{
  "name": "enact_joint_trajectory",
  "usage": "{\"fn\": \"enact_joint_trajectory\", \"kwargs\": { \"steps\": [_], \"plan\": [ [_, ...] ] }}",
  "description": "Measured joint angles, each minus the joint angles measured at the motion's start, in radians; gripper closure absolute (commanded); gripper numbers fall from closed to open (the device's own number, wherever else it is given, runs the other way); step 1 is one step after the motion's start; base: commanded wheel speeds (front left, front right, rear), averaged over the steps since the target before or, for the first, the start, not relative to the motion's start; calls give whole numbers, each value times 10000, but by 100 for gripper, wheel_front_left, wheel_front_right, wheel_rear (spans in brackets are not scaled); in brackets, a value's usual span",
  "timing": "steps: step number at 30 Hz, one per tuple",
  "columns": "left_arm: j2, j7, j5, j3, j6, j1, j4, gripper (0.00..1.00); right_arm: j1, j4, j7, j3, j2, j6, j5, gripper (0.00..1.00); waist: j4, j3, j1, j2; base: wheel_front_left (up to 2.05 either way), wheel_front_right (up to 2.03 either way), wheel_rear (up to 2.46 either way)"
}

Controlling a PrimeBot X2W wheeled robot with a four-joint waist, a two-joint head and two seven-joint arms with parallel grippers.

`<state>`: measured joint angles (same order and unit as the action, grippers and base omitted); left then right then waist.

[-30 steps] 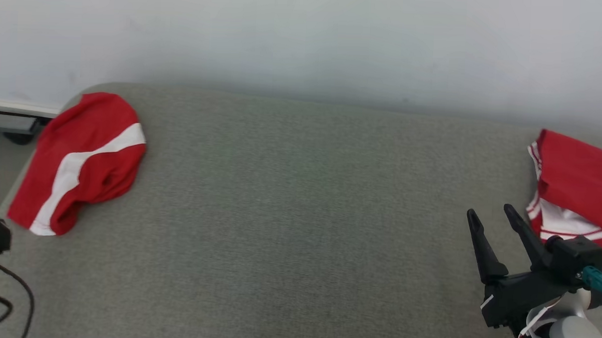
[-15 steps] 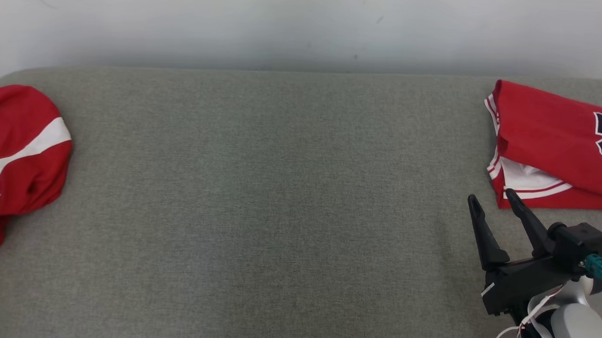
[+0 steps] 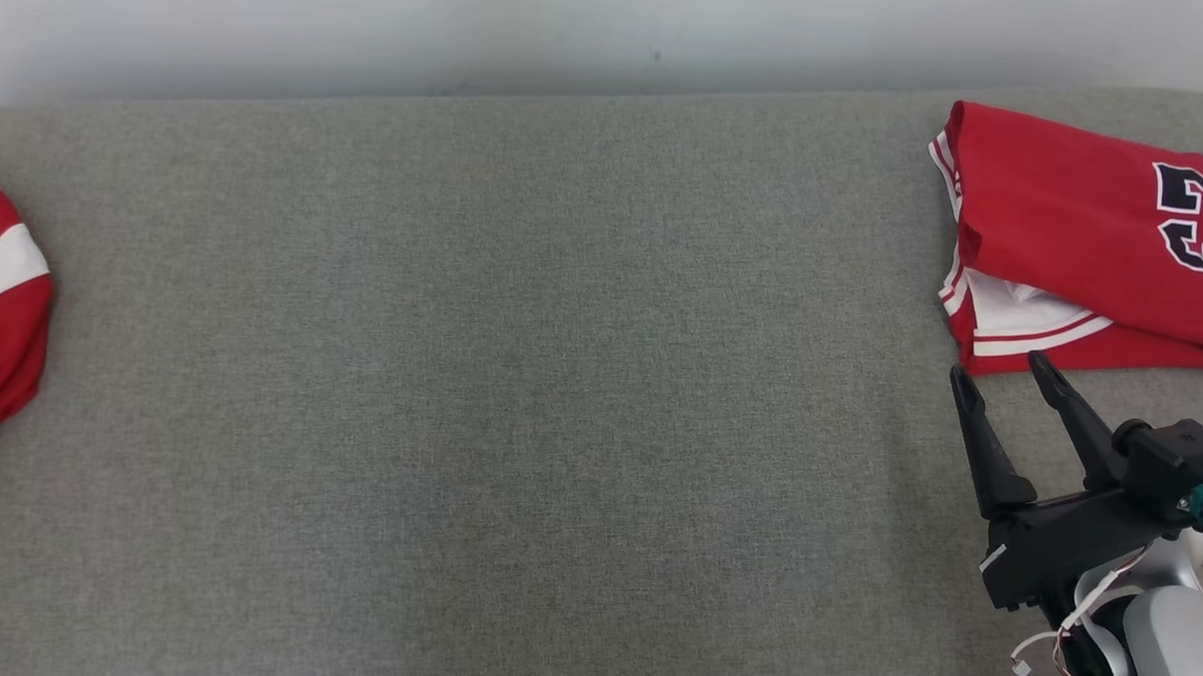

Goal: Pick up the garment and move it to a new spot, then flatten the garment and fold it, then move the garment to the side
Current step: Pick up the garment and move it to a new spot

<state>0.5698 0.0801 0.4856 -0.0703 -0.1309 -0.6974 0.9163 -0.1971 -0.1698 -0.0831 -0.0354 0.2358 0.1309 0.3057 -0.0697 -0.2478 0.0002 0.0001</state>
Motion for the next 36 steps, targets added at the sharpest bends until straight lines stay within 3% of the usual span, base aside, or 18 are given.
{"fn": "enact_joint_trajectory", "kwargs": {
  "steps": [5,23,24,25,26,36],
  "plan": [
    [-105,917,675,-418,0,-140,660,0,-14,92,127,2,65,0,-13,0,-75,-214,-1,0,0,0,0],
    [151,2100,2203,-1319,0,-709,1626,0,-159,500,366,79,268,0,-111,0,-415,-940,-1,0,0,0,0],
    [153,1998,2201,-1404,0,-747,1616,14,-157,523,391,105,272,0,-128,0,-414,-966,-1,0,0,0,0],
    [153,1843,2196,-1457,0,-765,1605,14,-157,539,393,123,270,0,-167,0,-402,-983,0,0,0,0,0],
    [151,1728,2196,-1505,0,-802,1630,100,-152,552,395,142,265,0,-178,0,-381,-992,0,0,0,0,0],
    [428,238,2383,-2416,0,-1193,667,100,-213,372,320,-54,40,0,-217,0,-194,-729,-1,0,0,0,0]
  ]
}}
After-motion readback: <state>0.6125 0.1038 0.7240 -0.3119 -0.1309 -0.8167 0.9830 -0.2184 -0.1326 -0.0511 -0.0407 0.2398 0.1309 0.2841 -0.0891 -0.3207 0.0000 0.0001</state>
